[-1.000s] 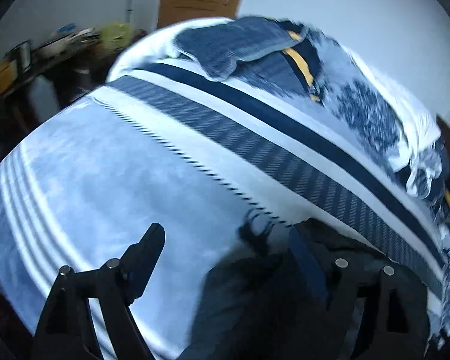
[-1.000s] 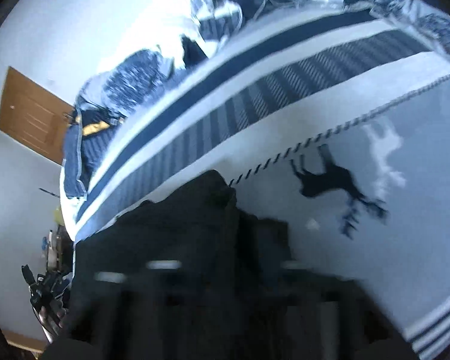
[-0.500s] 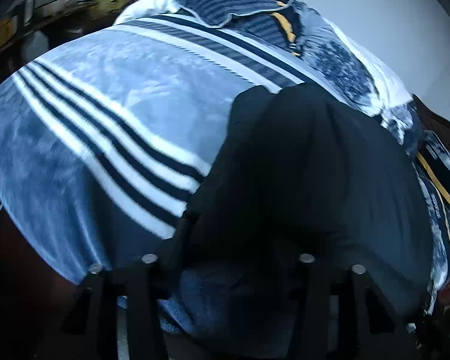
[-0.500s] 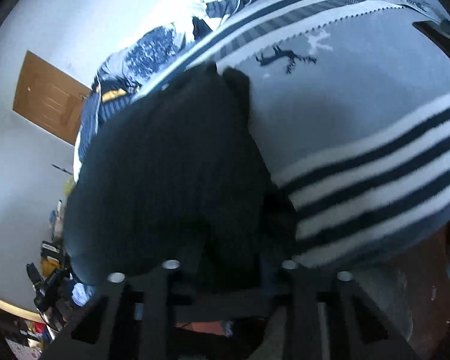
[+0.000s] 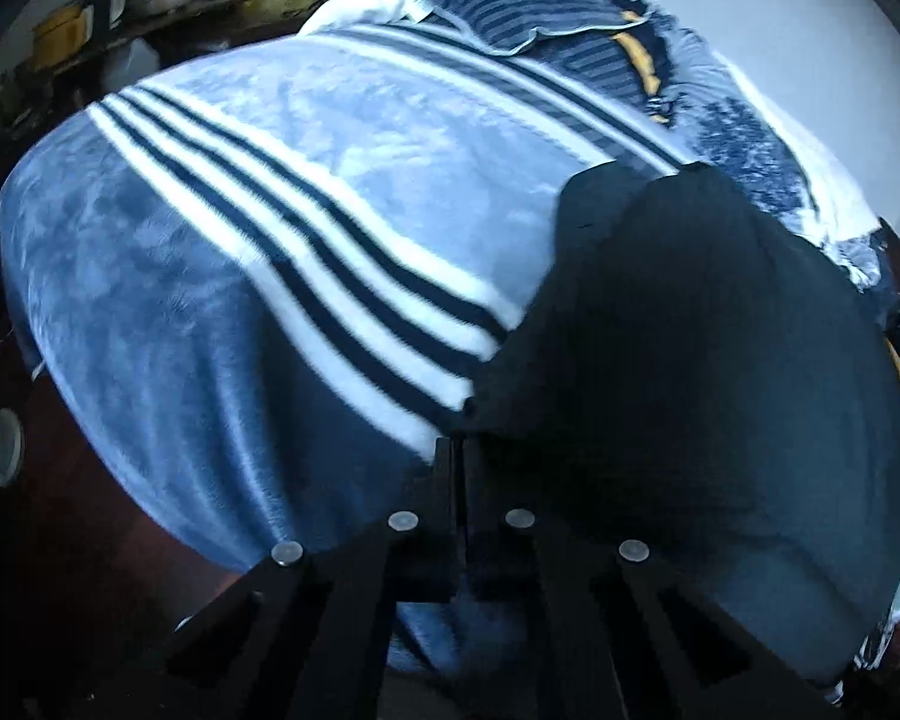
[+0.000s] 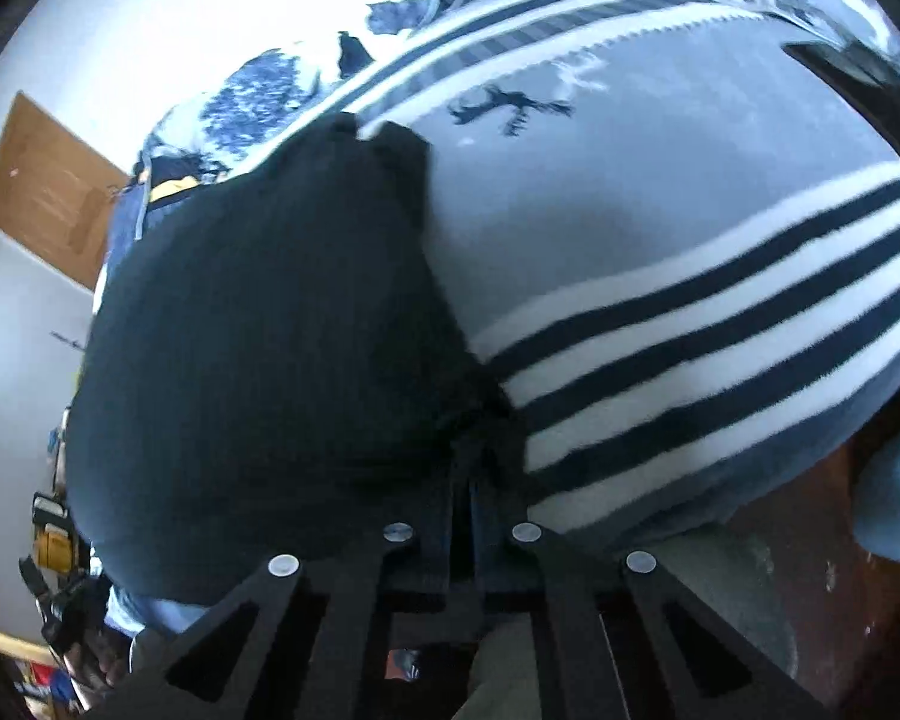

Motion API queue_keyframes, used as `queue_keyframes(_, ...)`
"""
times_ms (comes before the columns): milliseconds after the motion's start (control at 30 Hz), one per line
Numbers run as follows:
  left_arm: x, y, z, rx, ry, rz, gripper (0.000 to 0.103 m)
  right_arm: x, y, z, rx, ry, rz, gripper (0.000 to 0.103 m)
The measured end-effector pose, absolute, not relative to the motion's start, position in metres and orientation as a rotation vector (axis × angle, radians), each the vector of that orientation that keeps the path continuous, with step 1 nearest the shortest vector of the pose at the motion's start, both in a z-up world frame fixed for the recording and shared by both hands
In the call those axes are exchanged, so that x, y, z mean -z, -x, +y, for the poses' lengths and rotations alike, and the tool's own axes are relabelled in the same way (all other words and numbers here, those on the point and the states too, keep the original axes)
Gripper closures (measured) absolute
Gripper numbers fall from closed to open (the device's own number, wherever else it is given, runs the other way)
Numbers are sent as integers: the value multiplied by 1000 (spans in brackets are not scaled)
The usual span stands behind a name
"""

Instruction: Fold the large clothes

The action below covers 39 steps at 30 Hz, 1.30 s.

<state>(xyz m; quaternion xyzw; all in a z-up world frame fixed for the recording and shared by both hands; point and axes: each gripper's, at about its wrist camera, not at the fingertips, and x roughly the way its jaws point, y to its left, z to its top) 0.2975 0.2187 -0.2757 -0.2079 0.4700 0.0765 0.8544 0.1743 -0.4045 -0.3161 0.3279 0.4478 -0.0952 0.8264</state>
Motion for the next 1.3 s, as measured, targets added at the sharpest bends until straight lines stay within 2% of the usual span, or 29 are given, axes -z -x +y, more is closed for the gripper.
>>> queue_keyframes(133, 266, -283, 235, -120, 572, 938, 98, 315, -168, -413, 166, -778, 915, 98)
queue_keyframes(167, 260, -281, 237, -113, 589, 924, 90, 314, -163, -417, 151, -816, 893, 97)
queue_keyframes(200, 254, -277, 238, -105, 593, 904, 74, 312, -160, -421, 135, -849, 878, 96)
queue_keyframes(233, 243, -277, 237, -100, 576, 872, 62, 308, -159, -423, 122, -859, 871, 87)
queue_keyframes(267, 235, -279, 235, -102, 557, 857, 37, 304, -159, -425, 117, -845, 868, 77)
queue_keyframes(300, 227, -284, 232, -101, 536, 844, 29, 298, -159, -426, 120, -822, 861, 52)
queue_keyframes(333, 218, -292, 228, -85, 515, 832, 29, 290, -162, -427, 130, -792, 840, 30)
queue_keyframes(367, 210, -302, 223, -70, 497, 832, 29, 284, -166, -428, 127, -773, 823, 30)
queue_keyframes(533, 197, -377, 197, -22, 442, 905, 29, 271, -215, -436, 45, -771, 834, 30)
queue_keyframes(667, 211, -427, 174, 55, 431, 1011, 31, 278, -267, -440, 49, -782, 891, 32)
queue_keyframes(700, 216, -432, 170, 71, 435, 1032, 53, 280, -276, -442, 38, -799, 896, 35)
queue_keyframes(733, 221, -439, 165, 86, 431, 1058, 73, 282, -288, -444, 21, -823, 900, 43)
queue_keyframes(767, 224, -437, 163, 104, 439, 1073, 96, 284, -294, -445, 13, -838, 904, 50)
queue_keyframes(800, 222, -431, 165, 120, 458, 1061, 99, 284, -300, -446, 2, -848, 909, 71)
queue_keyframes(833, 218, -422, 166, 119, 448, 1033, 99, 282, -305, -447, 8, -841, 909, 90)
queue_keyframes(900, 210, -404, 167, 86, 354, 993, 100, 263, -299, -440, 27, -796, 868, 99)
queue_keyframes(967, 229, -403, 172, 70, 351, 1036, 99, 255, -292, -432, 32, -757, 847, 99)
queue_keyframes(1033, 241, -411, 172, 60, 372, 1065, 97, 270, -297, -423, 63, -718, 907, 99)
queue_keyframes(1133, 224, -413, 168, 30, 363, 1013, 94, 281, -298, -418, 79, -696, 928, 99)
queue_keyframes(1233, 204, -414, 168, 8, 342, 955, 75, 268, -286, -424, 83, -737, 856, 97)
queue_keyframes(1300, 191, -418, 168, 8, 312, 912, 46, 262, -284, -431, 73, -783, 843, 92)
